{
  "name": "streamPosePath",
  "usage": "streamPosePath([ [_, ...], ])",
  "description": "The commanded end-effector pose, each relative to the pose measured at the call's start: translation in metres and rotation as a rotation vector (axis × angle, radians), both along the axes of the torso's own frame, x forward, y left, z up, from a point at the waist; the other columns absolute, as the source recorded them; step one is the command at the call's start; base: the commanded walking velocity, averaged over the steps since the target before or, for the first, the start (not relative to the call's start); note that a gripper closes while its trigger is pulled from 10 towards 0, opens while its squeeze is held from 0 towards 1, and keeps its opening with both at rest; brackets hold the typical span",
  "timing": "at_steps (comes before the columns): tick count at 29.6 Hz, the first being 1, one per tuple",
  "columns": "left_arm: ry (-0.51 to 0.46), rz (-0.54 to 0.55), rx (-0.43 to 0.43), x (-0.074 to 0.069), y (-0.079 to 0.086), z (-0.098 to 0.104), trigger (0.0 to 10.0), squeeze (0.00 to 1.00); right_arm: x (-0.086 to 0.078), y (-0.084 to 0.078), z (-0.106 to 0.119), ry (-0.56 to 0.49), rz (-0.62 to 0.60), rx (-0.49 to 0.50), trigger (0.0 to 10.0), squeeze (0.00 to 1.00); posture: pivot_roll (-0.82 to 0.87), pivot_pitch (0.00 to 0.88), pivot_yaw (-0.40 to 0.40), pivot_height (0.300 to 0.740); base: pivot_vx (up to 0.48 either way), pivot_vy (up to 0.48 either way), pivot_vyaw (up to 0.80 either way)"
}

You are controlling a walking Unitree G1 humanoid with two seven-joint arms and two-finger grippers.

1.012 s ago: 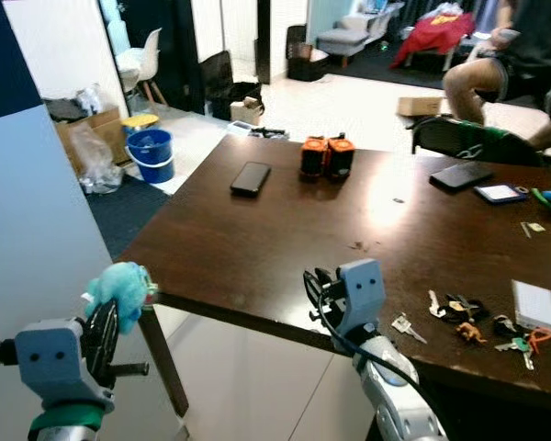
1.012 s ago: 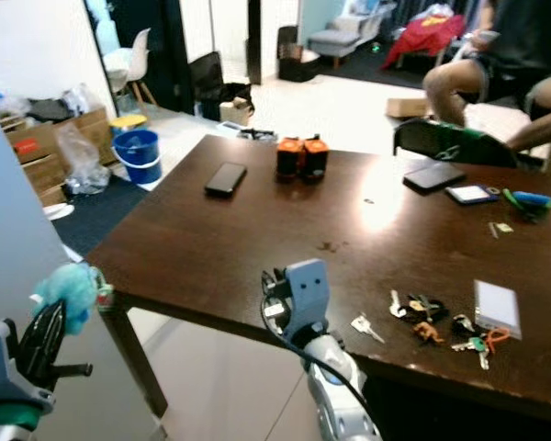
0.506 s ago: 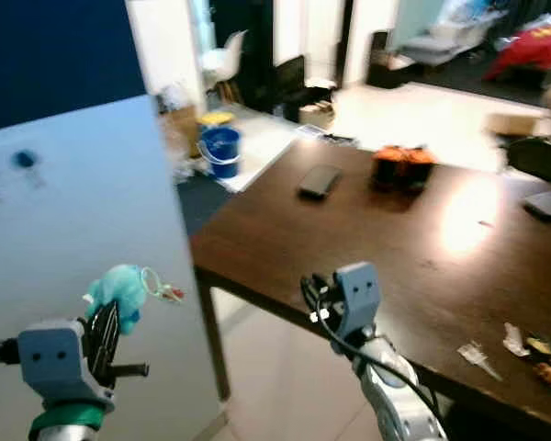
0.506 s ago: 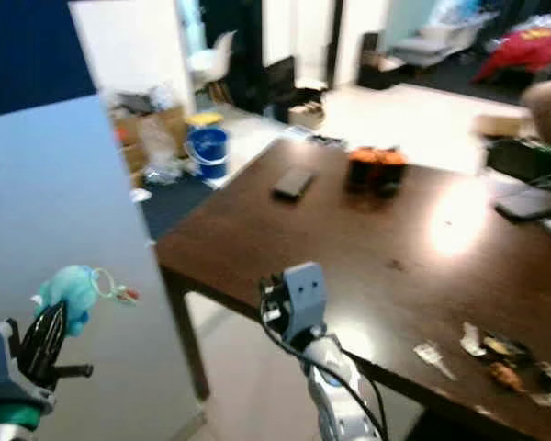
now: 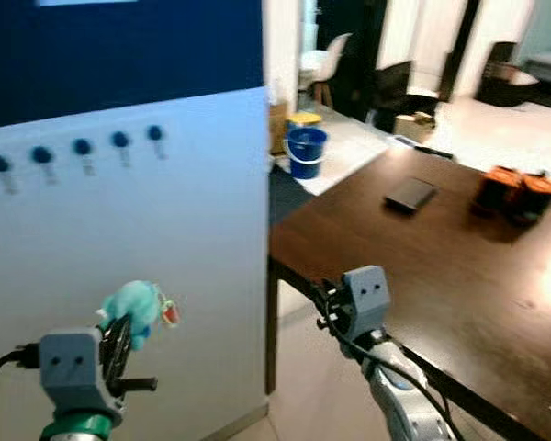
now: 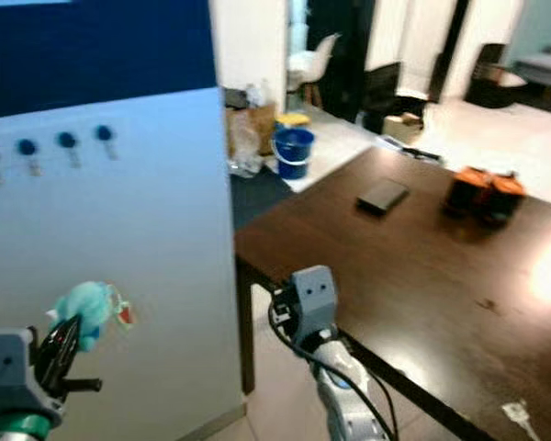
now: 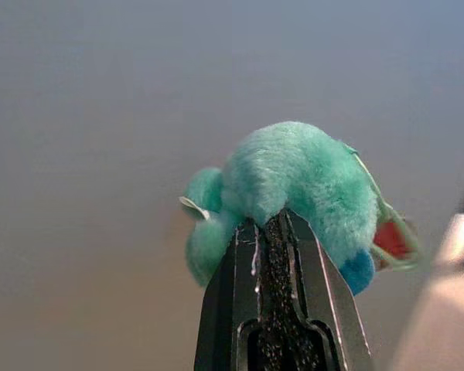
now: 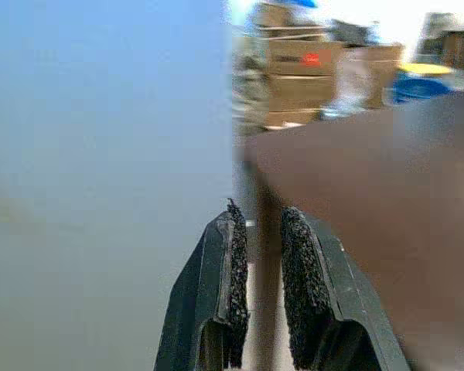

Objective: Hang keys on a hook

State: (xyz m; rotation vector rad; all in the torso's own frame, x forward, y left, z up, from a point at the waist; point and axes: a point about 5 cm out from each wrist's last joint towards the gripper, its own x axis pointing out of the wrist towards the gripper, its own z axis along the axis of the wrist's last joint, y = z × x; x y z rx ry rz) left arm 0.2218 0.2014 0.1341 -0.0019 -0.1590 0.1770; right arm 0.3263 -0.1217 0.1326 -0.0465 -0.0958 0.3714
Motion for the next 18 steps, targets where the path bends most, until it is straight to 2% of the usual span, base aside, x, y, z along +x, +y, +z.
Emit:
streamPosePath([
  [1,0.035,0.013,-0.003,-0.0020,0.0012,-0.0060,10.0,0.00,-0.0019,0.0000,-0.0078,0.036,0.002,-0.005,10.0,0.00,-0.14,0.000,0.092,0.740,0.000,0.000,0.80],
  [18,0.036,0.022,0.013,0.0005,0.0025,-0.0031,10.0,0.00,-0.0009,-0.0003,-0.0057,0.033,0.001,0.000,10.0,0.00,-0.14,0.000,0.095,0.740,0.000,0.000,0.80],
])
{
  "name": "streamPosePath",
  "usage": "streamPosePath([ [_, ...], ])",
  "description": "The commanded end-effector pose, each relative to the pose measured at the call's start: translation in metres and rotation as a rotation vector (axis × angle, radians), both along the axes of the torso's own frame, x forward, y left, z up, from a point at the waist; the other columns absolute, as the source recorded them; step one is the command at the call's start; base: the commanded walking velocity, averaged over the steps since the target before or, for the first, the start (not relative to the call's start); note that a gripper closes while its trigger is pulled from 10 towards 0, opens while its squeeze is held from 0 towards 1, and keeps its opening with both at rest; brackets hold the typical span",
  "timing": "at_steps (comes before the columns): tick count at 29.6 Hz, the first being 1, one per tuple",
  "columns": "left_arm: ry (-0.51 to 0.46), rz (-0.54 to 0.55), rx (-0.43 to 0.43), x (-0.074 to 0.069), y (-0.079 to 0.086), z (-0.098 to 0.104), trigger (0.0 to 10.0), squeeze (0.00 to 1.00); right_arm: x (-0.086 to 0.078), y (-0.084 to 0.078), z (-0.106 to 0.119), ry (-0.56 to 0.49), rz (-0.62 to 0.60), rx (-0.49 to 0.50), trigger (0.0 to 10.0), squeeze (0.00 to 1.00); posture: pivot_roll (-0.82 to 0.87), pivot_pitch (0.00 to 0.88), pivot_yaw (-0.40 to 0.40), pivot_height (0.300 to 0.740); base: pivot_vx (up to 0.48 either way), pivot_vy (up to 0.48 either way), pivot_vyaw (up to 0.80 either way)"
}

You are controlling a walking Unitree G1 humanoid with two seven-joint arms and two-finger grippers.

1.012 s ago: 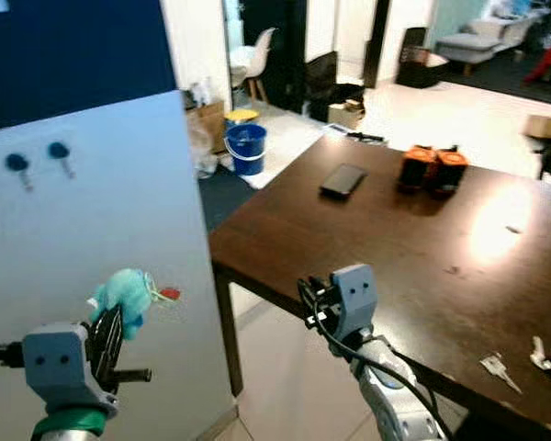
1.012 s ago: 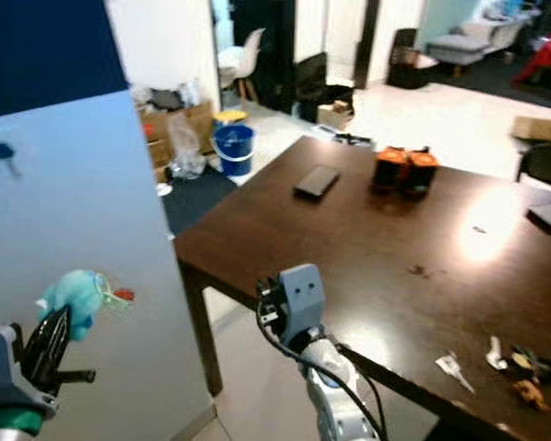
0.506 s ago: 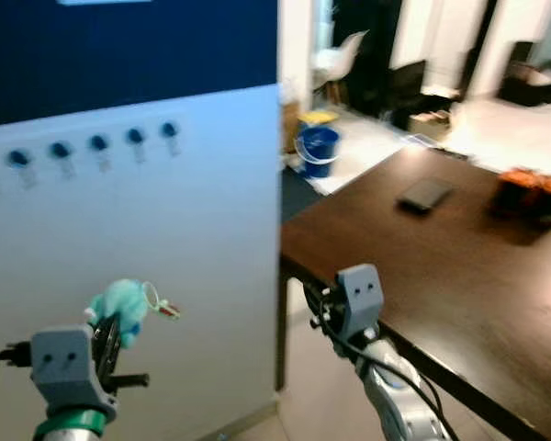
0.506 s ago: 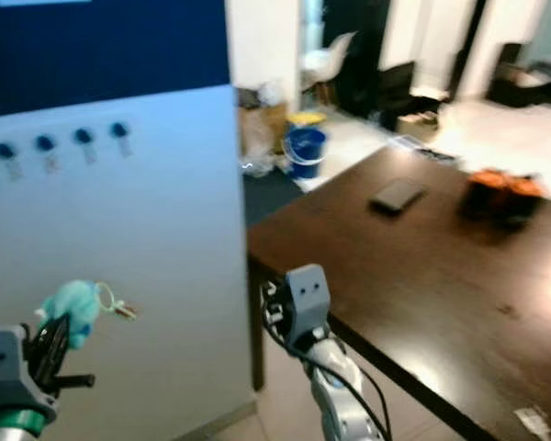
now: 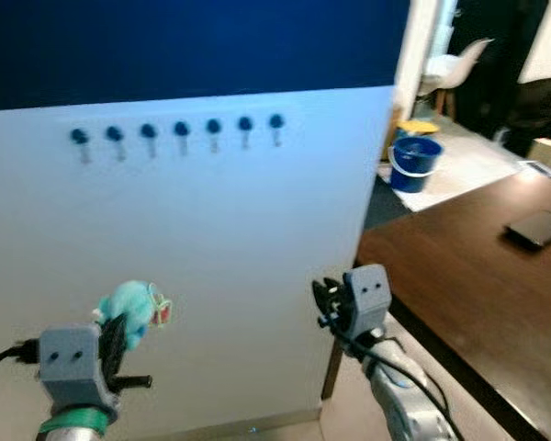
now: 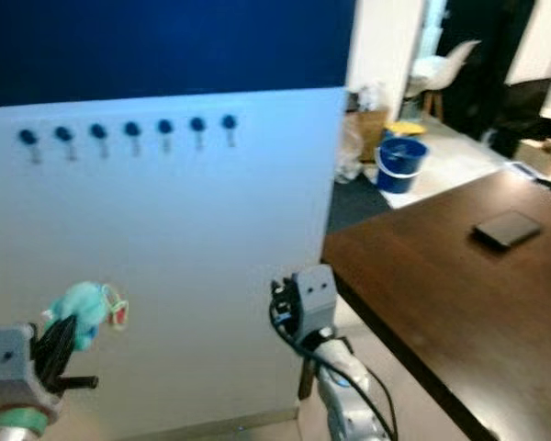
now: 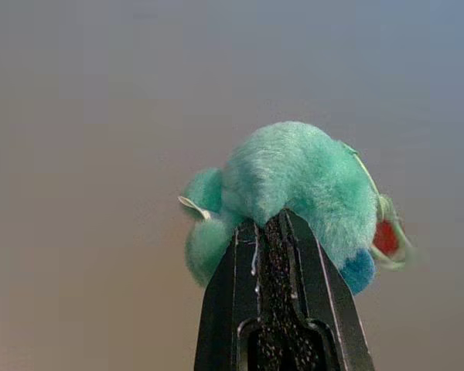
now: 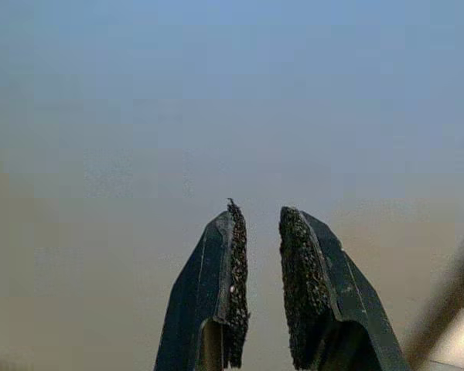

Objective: Hang keys on a hook

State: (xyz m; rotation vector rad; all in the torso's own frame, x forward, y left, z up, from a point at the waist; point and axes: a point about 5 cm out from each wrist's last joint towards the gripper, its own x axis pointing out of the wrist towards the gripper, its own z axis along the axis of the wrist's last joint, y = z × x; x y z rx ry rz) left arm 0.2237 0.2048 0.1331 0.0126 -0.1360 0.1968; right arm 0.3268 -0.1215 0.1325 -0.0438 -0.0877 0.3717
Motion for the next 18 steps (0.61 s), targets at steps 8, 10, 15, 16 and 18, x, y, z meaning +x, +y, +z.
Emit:
streamPosePath([
  [8,0.006,-0.010,-0.004,-0.0005,-0.0030,-0.0010,10.0,0.00,-0.0003,-0.0022,-0.0051,0.024,-0.008,0.002,10.0,0.00,-0.14,0.000,0.095,0.740,0.000,0.000,0.80],
  [10,0.001,-0.001,-0.001,-0.0003,-0.0023,-0.0002,10.0,0.00,0.0000,-0.0029,-0.0043,0.020,-0.013,0.010,10.0,0.00,-0.14,0.000,0.093,0.740,0.000,0.000,0.65],
  [15,-0.008,0.016,0.004,0.0004,-0.0022,0.0006,10.0,0.00,0.0010,-0.0048,-0.0039,0.035,-0.026,0.063,10.0,0.00,-0.14,0.000,0.090,0.740,0.000,0.000,0.00],
  [16,-0.008,0.011,-0.003,0.0009,-0.0027,0.0006,10.0,0.00,0.0012,-0.0045,-0.0037,0.034,-0.024,0.061,10.0,0.00,-0.14,0.000,0.090,0.740,0.000,0.000,0.00],
  [18,-0.007,0.008,-0.008,0.0013,-0.0032,0.0007,10.0,0.00,0.0013,-0.0044,-0.0036,0.033,-0.022,0.060,10.0,0.00,-0.14,0.000,0.090,0.740,0.000,0.000,0.00],
])
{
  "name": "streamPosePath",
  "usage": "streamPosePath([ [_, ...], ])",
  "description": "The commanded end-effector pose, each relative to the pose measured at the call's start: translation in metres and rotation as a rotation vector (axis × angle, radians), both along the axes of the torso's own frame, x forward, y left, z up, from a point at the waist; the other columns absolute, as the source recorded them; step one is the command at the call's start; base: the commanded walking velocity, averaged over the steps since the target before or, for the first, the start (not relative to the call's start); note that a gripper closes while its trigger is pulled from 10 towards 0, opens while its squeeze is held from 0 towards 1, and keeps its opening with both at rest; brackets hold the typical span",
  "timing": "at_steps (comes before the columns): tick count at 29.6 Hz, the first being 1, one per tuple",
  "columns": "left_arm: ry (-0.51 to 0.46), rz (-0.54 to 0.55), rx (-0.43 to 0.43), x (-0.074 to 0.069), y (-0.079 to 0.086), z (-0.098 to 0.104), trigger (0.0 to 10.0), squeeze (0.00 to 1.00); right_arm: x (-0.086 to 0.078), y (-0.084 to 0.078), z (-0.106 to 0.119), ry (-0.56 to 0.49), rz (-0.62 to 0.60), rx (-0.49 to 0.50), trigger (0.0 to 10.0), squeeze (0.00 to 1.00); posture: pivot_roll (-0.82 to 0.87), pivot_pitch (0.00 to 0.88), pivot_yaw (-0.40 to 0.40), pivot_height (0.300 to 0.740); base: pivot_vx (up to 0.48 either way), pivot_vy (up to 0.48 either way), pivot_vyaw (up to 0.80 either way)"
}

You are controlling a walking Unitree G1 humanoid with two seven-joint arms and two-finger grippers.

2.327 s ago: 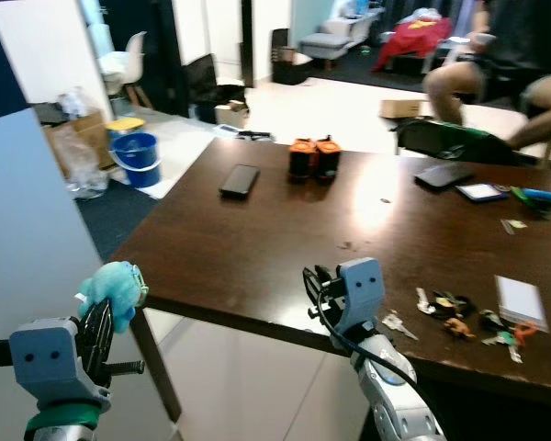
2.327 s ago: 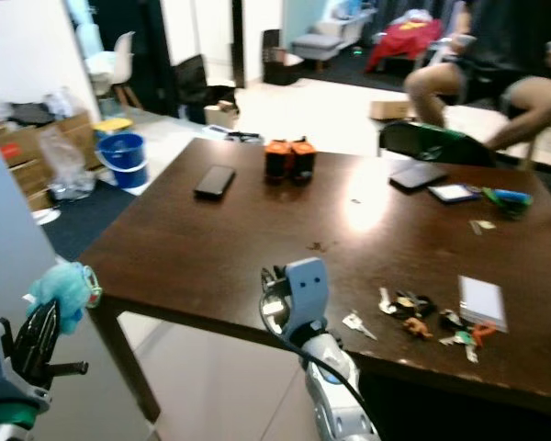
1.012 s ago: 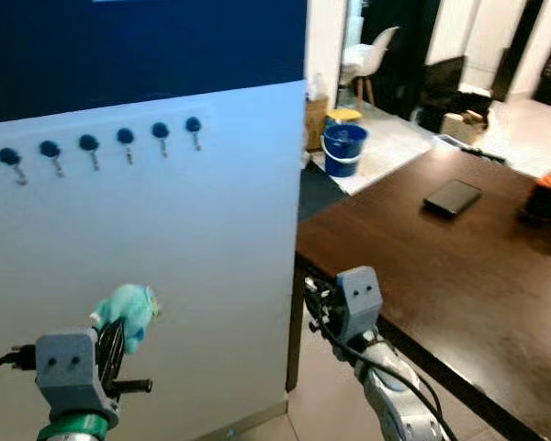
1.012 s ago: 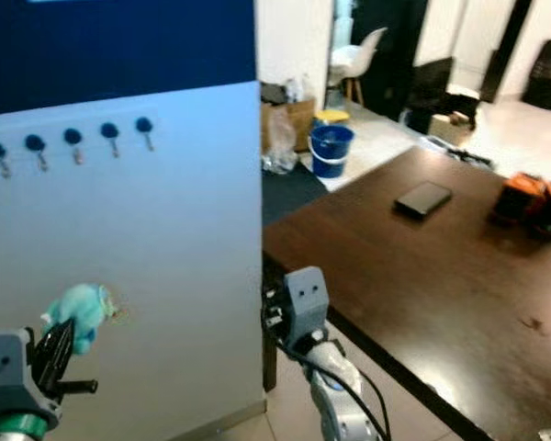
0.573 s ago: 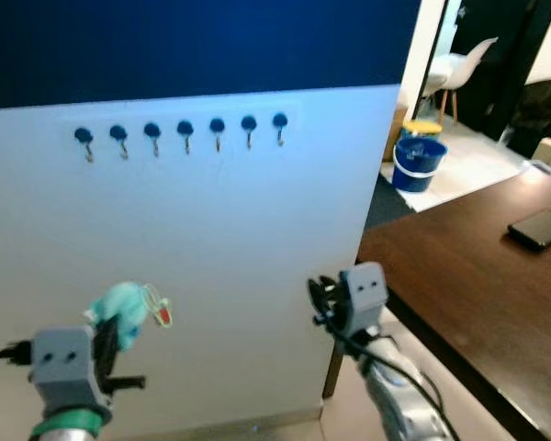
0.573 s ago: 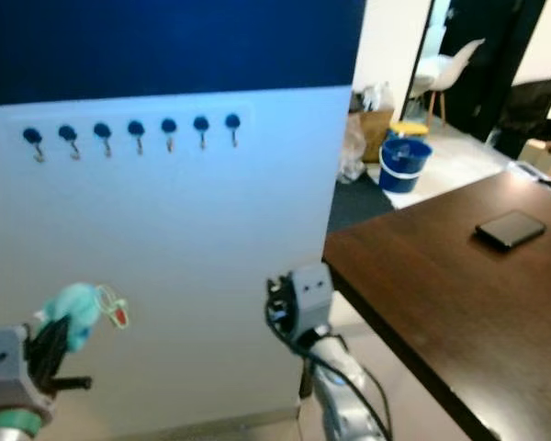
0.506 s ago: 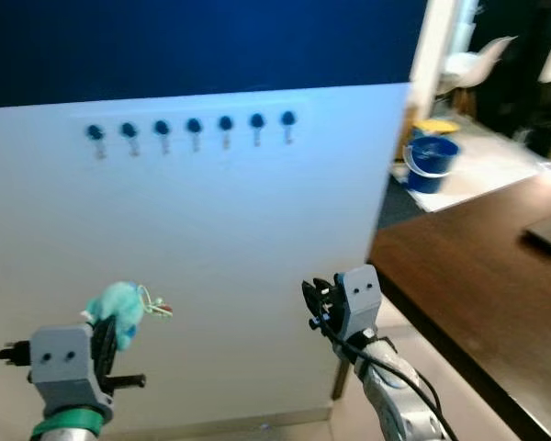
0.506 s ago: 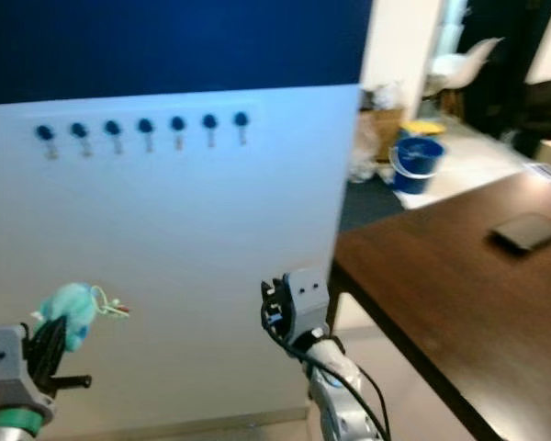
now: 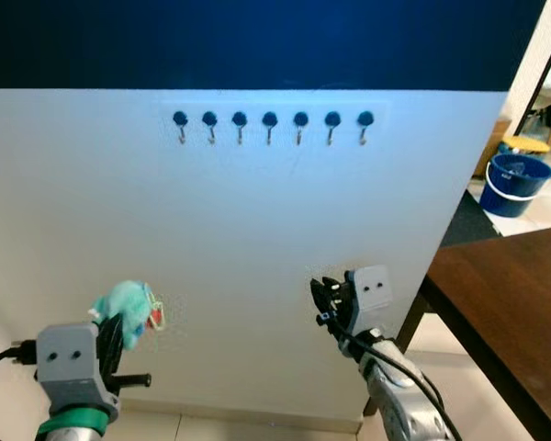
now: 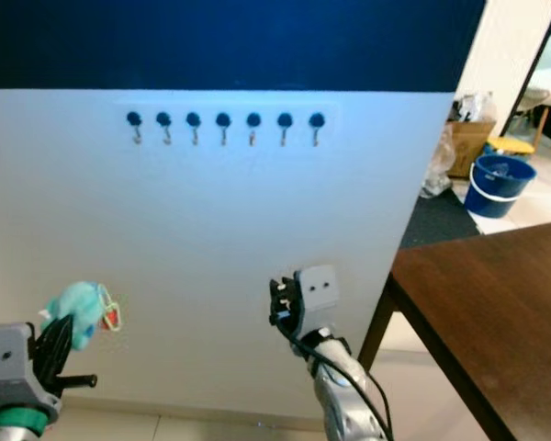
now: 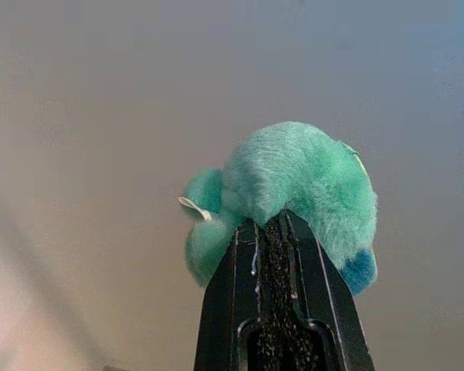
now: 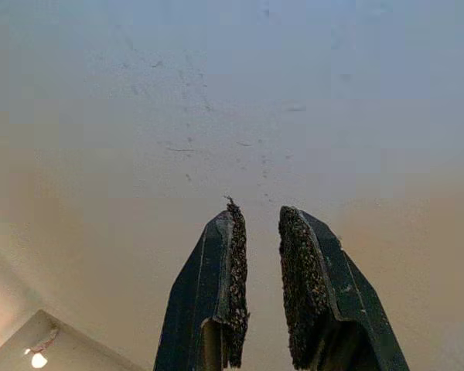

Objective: Hang keys on a hook

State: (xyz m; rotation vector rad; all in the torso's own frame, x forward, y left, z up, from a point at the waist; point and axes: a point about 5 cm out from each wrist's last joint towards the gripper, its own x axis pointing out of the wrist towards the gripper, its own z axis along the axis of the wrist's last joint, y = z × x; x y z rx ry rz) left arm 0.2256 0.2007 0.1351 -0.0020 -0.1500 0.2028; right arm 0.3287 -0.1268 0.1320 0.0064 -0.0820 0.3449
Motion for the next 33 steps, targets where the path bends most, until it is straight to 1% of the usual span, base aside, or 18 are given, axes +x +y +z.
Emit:
streamPosePath([
  [1,0.008,0.003,0.005,-0.0006,0.0010,-0.0013,10.0,0.00,-0.0005,0.0009,-0.0031,0.018,0.003,0.011,10.0,0.00,-0.14,0.000,0.090,0.740,0.000,0.000,0.00],
  [10,-0.003,-0.020,0.004,0.0013,-0.0013,0.0006,10.0,0.00,-0.0001,0.0018,-0.0026,0.017,0.007,0.015,10.0,0.00,-0.14,0.000,0.090,0.740,0.000,0.436,0.00],
  [12,-0.011,-0.017,0.000,0.0010,-0.0008,0.0018,10.0,0.00,-0.0003,0.0019,-0.0026,0.017,0.006,0.016,10.0,0.00,-0.14,0.000,0.092,0.740,0.000,0.000,0.00],
  [13,-0.018,-0.004,-0.018,0.0005,0.0007,0.0026,10.0,0.00,-0.0004,0.0018,-0.0027,0.017,0.005,0.017,10.0,0.00,-0.14,0.000,0.092,0.740,0.000,0.000,0.00],
  [15,-0.018,-0.004,-0.018,0.0005,0.0007,0.0026,10.0,0.00,-0.0004,0.0018,-0.0027,0.017,0.005,0.017,10.0,0.00,-0.14,0.000,0.092,0.740,0.000,0.000,0.00],
  [16,-0.024,0.008,0.001,-0.0001,0.0023,0.0042,10.0,0.00,-0.0006,0.0018,-0.0029,0.018,0.004,0.019,10.0,0.00,-0.14,0.000,0.093,0.740,0.000,0.000,0.00],
  [17,-0.024,0.008,0.001,-0.0001,0.0023,0.0042,10.0,0.00,-0.0006,0.0018,-0.0029,0.018,0.004,0.019,10.0,0.00,-0.14,0.000,0.093,0.740,0.000,0.000,0.00],
  [20,-0.025,0.021,0.026,-0.0008,0.0032,0.0056,10.0,0.00,-0.0009,0.0020,-0.0031,0.019,0.003,0.022,10.0,0.00,-0.14,0.000,0.094,0.740,0.000,-0.430,0.00],
  [23,-0.024,0.019,0.008,-0.0010,0.0021,0.0051,10.0,0.00,-0.0010,0.0025,-0.0033,0.019,0.004,0.025,10.0,0.00,-0.14,0.000,0.094,0.740,0.000,-0.480,0.00],
  [24,-0.023,0.024,-0.012,-0.0007,0.0028,0.0045,10.0,0.00,-0.0010,0.0023,-0.0033,0.019,0.003,0.025,10.0,0.00,-0.14,0.000,0.098,0.740,0.000,0.000,0.00],
  [26,-0.023,0.027,-0.022,-0.0005,0.0034,0.0044,10.0,0.00,-0.0009,0.0022,-0.0033,0.019,0.002,0.026,10.0,0.00,-0.14,0.000,0.098,0.740,0.000,0.000,0.00],
  [33,-0.022,0.030,-0.034,0.0000,0.0037,0.0041,10.0,0.00,-0.0010,0.0015,-0.0034,0.019,-0.003,0.028,10.0,0.00,-0.14,0.000,0.098,0.740,0.000,0.000,0.00],
])
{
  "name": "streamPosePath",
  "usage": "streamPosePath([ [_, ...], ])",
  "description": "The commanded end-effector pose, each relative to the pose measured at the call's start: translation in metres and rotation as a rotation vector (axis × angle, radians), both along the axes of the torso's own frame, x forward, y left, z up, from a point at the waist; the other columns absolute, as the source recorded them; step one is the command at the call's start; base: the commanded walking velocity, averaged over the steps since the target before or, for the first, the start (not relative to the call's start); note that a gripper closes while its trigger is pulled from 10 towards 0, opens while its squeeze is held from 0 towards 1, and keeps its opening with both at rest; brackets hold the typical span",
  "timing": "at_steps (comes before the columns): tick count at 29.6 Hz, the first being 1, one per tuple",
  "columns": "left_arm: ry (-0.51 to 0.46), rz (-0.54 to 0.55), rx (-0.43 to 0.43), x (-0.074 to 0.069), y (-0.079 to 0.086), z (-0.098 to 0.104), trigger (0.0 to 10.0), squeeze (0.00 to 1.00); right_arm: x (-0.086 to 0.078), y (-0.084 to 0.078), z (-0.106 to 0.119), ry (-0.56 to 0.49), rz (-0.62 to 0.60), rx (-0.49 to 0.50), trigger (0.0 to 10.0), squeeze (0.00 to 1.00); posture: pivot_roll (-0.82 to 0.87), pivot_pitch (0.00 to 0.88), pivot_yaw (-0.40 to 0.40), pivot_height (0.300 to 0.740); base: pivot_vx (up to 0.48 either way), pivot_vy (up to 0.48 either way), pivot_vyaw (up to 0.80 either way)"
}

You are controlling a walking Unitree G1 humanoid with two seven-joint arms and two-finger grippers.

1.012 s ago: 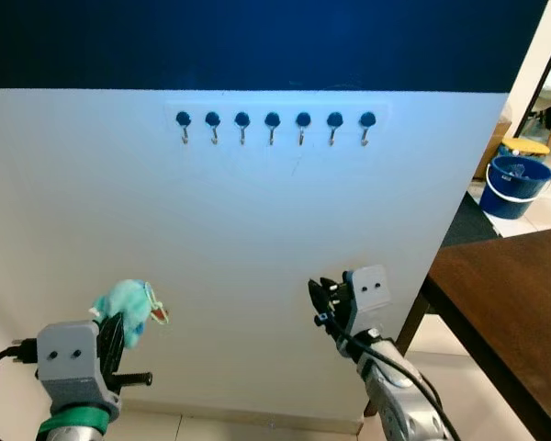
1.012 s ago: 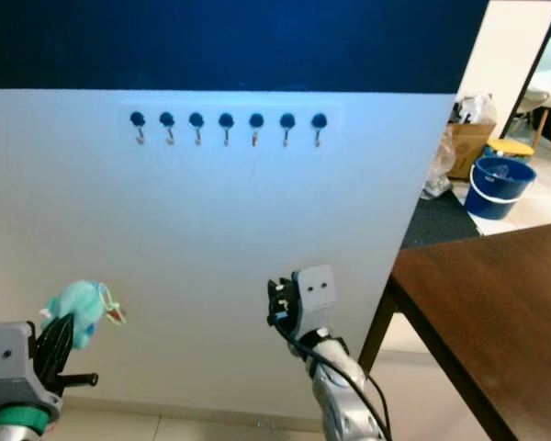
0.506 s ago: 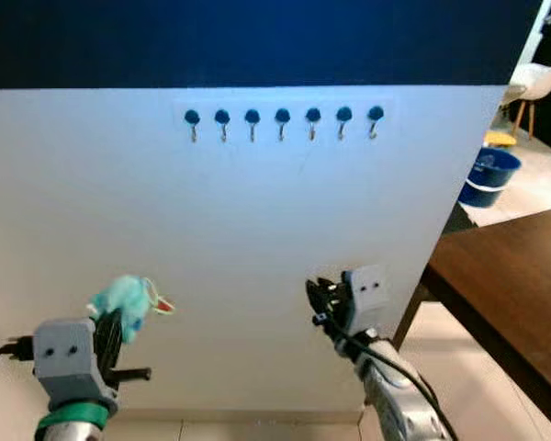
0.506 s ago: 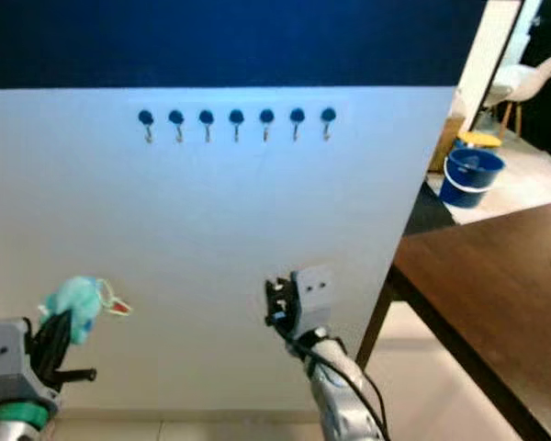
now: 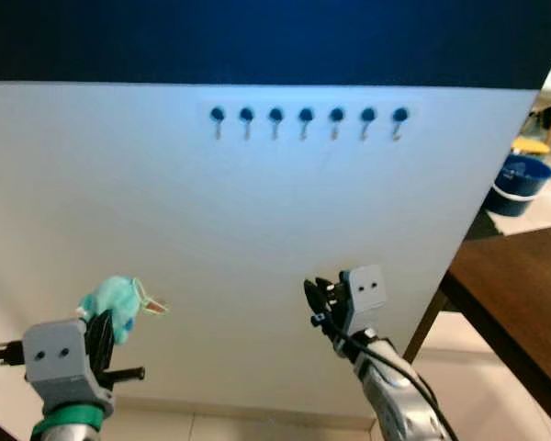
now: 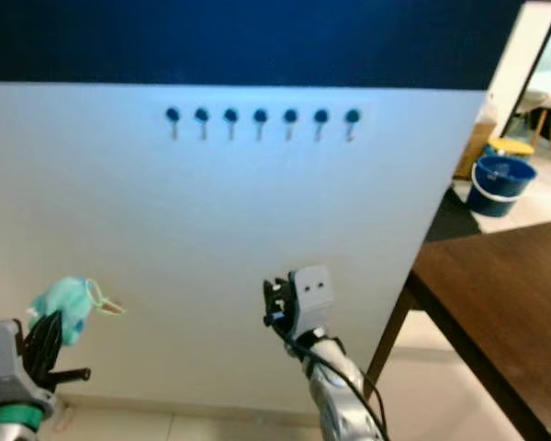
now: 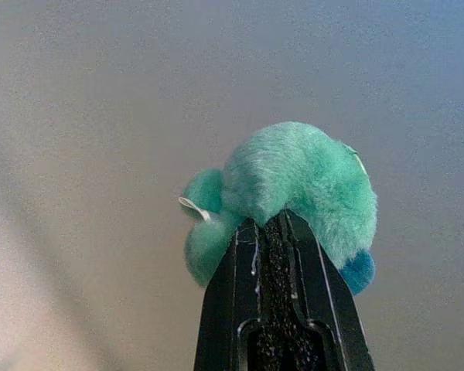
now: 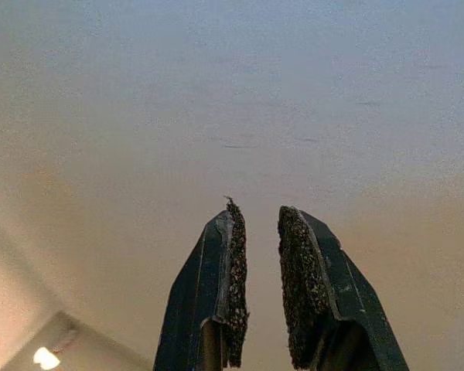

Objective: Hang keys on a hook

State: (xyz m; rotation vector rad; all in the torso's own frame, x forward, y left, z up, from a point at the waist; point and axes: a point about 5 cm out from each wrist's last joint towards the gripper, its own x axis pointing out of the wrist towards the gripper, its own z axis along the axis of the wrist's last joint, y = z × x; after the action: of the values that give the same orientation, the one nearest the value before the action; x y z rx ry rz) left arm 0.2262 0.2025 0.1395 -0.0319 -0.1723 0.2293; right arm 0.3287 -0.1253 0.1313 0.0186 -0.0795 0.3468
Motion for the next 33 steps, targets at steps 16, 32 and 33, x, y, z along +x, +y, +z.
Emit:
streamPosePath([
  [16,0.016,0.037,0.004,0.001,0.003,-0.002,10.0,0.00,0.001,0.001,-0.001,0.010,0.001,0.014,10.0,0.00,-0.15,0.000,0.095,0.740,0.000,-0.084,0.00],
  [32,-0.030,0.056,0.076,0.005,0.010,0.007,10.0,0.00,0.001,0.005,0.000,0.004,0.014,0.021,10.0,0.00,-0.15,0.000,0.095,0.740,0.000,0.000,0.00],
  [33,-0.030,0.056,0.076,0.005,0.010,0.007,10.0,0.00,0.001,0.005,0.000,0.004,0.014,0.021,10.0,0.00,-0.15,0.000,0.095,0.740,0.000,0.000,0.00],
])
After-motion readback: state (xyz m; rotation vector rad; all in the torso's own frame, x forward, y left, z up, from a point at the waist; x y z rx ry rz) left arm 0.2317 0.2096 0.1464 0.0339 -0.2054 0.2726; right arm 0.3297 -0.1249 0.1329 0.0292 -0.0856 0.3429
